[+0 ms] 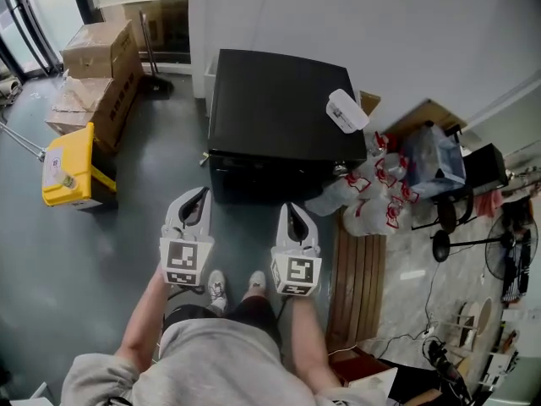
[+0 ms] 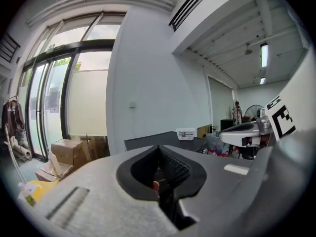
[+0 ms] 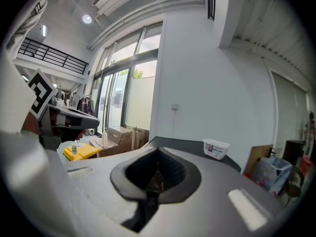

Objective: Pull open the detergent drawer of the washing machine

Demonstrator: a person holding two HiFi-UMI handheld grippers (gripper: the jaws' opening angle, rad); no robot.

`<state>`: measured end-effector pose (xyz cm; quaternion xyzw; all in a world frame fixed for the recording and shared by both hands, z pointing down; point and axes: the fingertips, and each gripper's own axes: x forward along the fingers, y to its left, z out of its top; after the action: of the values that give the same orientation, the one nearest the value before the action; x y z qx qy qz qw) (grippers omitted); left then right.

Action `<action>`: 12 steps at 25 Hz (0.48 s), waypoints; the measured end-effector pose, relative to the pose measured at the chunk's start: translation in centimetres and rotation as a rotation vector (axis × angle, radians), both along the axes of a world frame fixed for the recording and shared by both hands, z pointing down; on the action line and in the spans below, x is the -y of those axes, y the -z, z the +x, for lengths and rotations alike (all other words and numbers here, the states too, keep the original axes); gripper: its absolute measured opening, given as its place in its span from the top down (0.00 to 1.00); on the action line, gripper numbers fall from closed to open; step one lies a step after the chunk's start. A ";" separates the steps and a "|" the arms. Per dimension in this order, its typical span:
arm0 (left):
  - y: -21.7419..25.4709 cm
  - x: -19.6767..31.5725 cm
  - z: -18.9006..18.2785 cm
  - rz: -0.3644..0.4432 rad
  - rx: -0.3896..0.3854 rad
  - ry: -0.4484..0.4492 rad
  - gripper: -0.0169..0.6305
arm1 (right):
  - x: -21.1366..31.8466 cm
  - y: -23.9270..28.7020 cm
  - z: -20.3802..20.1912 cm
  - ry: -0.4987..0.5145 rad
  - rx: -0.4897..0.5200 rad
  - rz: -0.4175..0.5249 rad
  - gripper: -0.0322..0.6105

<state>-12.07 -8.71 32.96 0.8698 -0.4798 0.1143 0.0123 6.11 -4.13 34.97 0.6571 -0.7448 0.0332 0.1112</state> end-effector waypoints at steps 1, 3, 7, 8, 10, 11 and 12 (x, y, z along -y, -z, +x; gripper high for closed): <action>-0.5 0.4 0.1 -0.006 -0.001 0.002 0.96 | 0.3 -0.4 -0.2 0.004 0.002 -0.007 0.94; -1.6 1.2 0.1 -0.019 -0.002 0.012 0.96 | 1.0 -1.4 -0.6 0.012 0.011 -0.021 0.95; -4.1 2.8 0.3 -0.055 -0.001 0.037 0.96 | 3.0 -3.3 -0.8 0.032 0.020 -0.047 0.95; -4.8 3.2 0.4 -0.062 0.002 0.040 0.96 | 3.6 -3.8 -0.8 0.038 0.022 -0.053 0.95; -6.3 3.9 0.4 -0.075 0.008 0.042 0.96 | 4.7 -5.2 -0.7 0.042 0.032 -0.062 0.95; -7.1 4.3 0.4 -0.081 0.011 0.044 0.96 | 5.2 -5.9 -0.7 0.041 0.037 -0.067 0.95; -7.9 4.8 0.4 -0.086 0.014 0.046 0.96 | 5.7 -6.7 -0.5 0.041 0.043 -0.072 0.95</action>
<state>-11.64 -13.49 40.90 0.8565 -0.4942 0.1405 0.0488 5.57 -9.83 41.70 0.6366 -0.7585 0.0719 0.1195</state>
